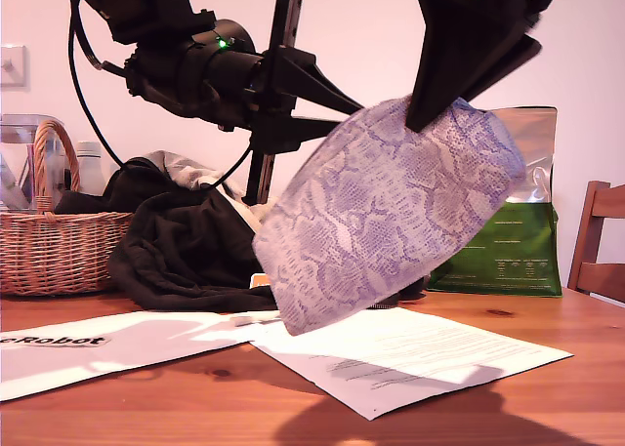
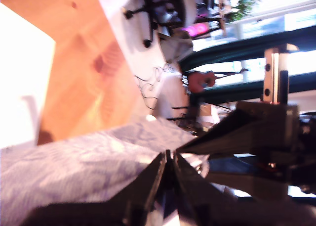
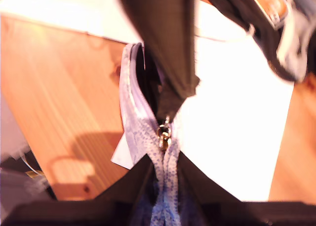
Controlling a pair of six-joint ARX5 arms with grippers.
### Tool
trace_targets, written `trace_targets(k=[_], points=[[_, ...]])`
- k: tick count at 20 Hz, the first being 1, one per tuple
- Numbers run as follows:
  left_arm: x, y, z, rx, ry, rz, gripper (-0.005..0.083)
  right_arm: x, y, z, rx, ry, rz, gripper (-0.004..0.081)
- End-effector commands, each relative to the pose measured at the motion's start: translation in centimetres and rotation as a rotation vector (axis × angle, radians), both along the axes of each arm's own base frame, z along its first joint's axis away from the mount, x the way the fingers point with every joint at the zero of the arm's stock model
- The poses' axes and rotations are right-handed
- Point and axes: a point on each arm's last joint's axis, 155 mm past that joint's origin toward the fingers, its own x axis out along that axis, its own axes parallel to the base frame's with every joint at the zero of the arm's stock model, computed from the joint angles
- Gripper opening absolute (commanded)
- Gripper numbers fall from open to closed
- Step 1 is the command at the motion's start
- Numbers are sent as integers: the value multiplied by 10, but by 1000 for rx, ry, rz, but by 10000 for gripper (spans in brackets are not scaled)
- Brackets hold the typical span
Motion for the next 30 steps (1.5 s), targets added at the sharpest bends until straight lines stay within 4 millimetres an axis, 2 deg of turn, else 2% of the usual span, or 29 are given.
trace_targets(k=[1, 4, 10, 16, 18, 20, 24, 28, 30], points=[[22, 11, -21, 53, -21, 62, -22, 0, -5, 2, 31, 24, -54, -12], [32, 14, -29, 92, -62, 95, -22, 2, -12, 0, 46, 57, -95, -12], [51, 26, -28, 92, -94, 146, -22, -2, -25, -8, 6, 93, -111, -12], [65, 38, -35, 132, -128, 189, -22, 8, -18, 1, 39, 42, -104, -12], [68, 40, -39, 155, -142, 200, -22, 15, -11, 15, 87, -9, -95, -12], [70, 44, -46, 189, -177, 204, -22, 19, -8, 36, 143, -79, -92, -12], [76, 57, -60, 268, -224, 218, -22, 17, -18, 83, 232, -213, -109, -12], [88, 70, -65, 309, -239, 260, -22, 7, -29, 107, 277, -274, -119, -12], [90, 72, -65, 309, -239, 266, -22, 5, -30, 111, 285, -284, -119, -12]])
